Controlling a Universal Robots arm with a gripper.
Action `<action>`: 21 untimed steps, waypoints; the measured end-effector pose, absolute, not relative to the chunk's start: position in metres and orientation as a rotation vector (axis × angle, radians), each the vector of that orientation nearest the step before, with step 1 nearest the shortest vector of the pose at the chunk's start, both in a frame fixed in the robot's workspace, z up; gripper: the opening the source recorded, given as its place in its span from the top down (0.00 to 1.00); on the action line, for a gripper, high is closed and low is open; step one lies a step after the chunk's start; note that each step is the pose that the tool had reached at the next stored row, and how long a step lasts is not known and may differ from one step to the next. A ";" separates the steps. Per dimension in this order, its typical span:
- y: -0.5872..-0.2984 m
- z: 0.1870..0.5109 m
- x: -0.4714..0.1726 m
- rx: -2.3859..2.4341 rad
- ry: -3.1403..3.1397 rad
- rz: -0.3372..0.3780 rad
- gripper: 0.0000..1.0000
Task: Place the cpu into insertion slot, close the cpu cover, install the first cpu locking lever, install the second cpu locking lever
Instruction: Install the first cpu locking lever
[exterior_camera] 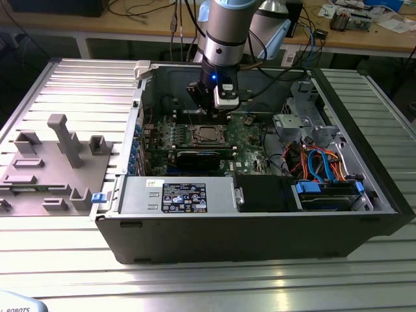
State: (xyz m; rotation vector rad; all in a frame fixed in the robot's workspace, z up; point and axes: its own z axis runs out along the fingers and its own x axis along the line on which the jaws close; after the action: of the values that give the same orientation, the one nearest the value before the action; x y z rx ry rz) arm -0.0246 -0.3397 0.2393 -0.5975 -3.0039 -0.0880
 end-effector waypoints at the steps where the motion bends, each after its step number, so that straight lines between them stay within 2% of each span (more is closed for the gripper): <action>1: -0.340 0.239 -0.025 -0.597 -3.004 -0.088 0.89; 21: -0.340 0.239 -0.025 -0.571 -3.009 -0.087 0.89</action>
State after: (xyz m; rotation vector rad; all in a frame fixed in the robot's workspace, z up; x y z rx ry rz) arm -0.0246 -0.3397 0.2393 -0.5714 -3.0085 -0.0870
